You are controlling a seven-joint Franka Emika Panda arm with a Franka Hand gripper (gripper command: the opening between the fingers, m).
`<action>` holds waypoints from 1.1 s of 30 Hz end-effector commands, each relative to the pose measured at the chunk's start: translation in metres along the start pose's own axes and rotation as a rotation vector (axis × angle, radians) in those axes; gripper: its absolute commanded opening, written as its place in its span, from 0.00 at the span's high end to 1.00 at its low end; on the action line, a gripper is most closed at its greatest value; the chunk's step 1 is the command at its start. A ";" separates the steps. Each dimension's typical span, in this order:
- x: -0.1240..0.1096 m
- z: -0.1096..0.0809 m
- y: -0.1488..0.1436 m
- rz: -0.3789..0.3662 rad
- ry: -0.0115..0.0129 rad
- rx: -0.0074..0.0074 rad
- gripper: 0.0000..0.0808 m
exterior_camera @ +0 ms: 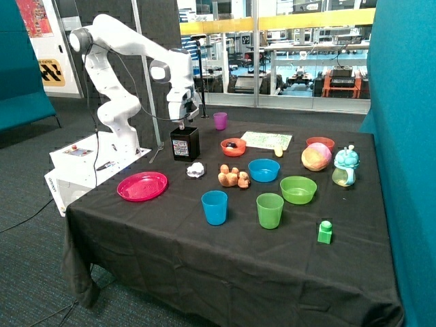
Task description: Throw away the rubbish paper
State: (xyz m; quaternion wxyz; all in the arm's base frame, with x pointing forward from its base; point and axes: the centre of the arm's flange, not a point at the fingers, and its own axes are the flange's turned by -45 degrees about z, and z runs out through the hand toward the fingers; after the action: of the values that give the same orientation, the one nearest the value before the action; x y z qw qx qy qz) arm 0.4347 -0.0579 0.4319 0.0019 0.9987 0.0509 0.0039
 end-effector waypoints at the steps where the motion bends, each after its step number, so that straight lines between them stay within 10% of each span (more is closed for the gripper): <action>1: 0.021 0.002 0.026 0.171 -0.0080 0.0035 0.12; 13: 0.021 0.020 0.067 0.397 -0.0084 0.0026 0.11; 33: 0.058 0.052 0.090 0.341 -0.0083 0.0028 0.05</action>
State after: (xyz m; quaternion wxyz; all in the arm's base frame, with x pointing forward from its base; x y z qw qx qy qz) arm 0.4825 -0.1278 0.3925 0.0018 0.9917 -0.1287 -0.0007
